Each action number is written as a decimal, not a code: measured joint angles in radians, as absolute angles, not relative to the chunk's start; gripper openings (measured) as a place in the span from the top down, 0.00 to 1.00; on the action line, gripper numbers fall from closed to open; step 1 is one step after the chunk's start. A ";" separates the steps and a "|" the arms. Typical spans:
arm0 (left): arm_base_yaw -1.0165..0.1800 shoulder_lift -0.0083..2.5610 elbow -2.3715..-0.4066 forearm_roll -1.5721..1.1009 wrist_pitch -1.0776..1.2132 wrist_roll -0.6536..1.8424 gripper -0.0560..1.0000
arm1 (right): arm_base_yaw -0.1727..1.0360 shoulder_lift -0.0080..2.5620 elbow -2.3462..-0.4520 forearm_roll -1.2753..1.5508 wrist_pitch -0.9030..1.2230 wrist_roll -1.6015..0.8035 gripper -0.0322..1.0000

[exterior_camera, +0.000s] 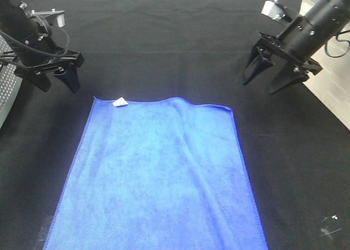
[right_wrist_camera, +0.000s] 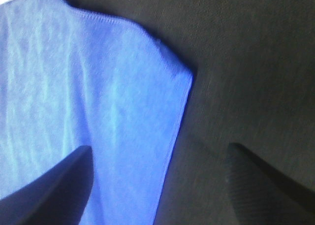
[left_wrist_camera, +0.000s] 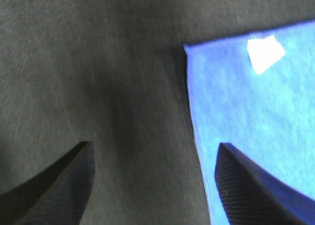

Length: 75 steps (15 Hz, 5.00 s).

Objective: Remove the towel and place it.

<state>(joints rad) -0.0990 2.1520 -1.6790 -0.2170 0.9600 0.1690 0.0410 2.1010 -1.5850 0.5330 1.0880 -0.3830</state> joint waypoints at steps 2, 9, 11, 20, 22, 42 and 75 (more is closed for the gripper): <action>-0.063 2.218 -1.741 -0.284 0.994 0.227 0.34 | 0.041 2.175 -1.682 0.515 1.113 -0.383 0.28; -0.010 2.352 -1.787 -0.530 1.009 0.431 0.34 | 0.041 2.304 -1.725 0.503 1.137 -0.382 0.28; -0.010 2.376 -1.792 -0.563 1.002 0.454 0.34 | 0.041 2.332 -1.725 0.503 1.136 -0.381 0.28; -0.010 2.394 -1.800 -0.576 0.990 0.458 0.34 | 0.041 2.372 -1.737 0.501 1.117 -0.381 0.28; -0.010 2.394 -1.800 -0.576 0.993 0.458 0.34 | 0.041 2.372 -1.737 0.502 1.117 -0.381 0.28; -0.184 2.395 -1.800 -0.590 0.944 0.458 0.34 | 0.194 2.390 -1.748 0.548 0.998 -0.402 0.28; -0.192 2.396 -1.962 -0.384 0.674 0.491 0.93 | 0.250 2.399 -2.080 0.134 0.764 -0.460 0.97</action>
